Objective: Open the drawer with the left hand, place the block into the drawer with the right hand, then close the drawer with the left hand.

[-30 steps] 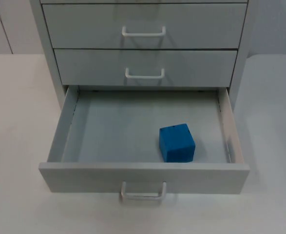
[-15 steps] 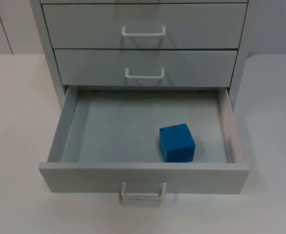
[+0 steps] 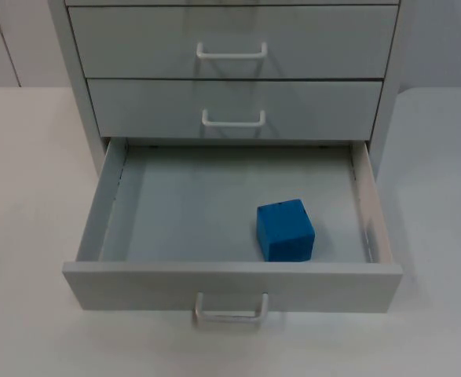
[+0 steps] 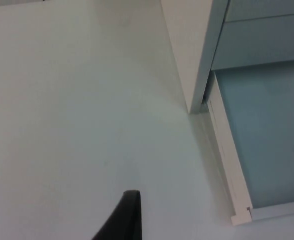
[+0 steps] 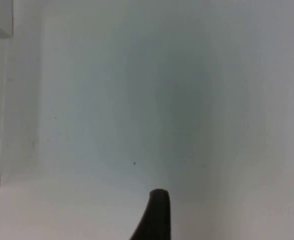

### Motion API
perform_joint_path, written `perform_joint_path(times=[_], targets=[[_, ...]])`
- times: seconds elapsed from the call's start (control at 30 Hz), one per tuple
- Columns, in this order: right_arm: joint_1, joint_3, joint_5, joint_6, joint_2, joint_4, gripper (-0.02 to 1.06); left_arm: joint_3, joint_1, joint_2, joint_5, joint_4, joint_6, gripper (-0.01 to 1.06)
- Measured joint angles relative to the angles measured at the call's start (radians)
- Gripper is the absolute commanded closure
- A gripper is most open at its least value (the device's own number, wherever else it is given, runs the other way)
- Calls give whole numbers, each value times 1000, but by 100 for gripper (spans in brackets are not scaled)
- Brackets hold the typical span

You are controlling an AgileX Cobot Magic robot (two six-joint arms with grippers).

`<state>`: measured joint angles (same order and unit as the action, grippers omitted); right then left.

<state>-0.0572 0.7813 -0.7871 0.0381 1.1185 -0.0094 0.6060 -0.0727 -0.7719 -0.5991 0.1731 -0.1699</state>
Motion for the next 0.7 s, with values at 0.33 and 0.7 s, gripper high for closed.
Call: perform_joint_path(times=[0.33, 0.7], targets=[[0, 0, 0, -2, 0, -4, 32, 0, 0, 0, -3, 140, -158, 0], [0, 0, 0, -2, 0, -4, 32, 0, -2, -36, -72, 568, -556, 40]])
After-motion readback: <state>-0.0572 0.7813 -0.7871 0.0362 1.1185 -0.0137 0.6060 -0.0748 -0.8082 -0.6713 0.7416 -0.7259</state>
